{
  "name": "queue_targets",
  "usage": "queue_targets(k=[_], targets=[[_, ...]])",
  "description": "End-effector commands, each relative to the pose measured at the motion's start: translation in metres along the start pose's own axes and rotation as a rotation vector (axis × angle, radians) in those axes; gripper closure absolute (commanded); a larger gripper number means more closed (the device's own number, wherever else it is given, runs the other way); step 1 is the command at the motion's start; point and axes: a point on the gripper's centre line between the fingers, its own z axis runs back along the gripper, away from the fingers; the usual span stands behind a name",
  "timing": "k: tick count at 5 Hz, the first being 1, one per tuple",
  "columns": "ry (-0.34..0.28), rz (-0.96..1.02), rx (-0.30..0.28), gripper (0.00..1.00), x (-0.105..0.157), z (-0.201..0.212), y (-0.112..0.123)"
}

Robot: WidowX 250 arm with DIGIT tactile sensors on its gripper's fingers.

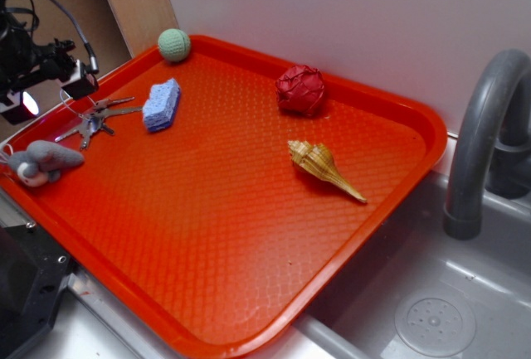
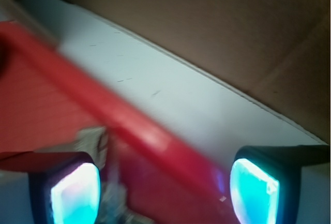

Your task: Grab the silver keys.

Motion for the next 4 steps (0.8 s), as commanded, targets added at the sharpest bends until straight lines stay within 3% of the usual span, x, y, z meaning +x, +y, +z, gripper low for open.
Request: queue_targets(k=[1, 2, 3, 4], targets=[[-0.053, 0.009, 0.045, 1.0, -0.002, -0.002, -0.006], [-0.052, -0.052, 0.034, 1.0, -0.003, 0.002, -0.01], [-0.05, -0.268, 0.002, 1.0, -0.006, 0.036, -0.022], [-0.015, -0.468, -0.192, 1.0, -0.027, 0.092, -0.053]])
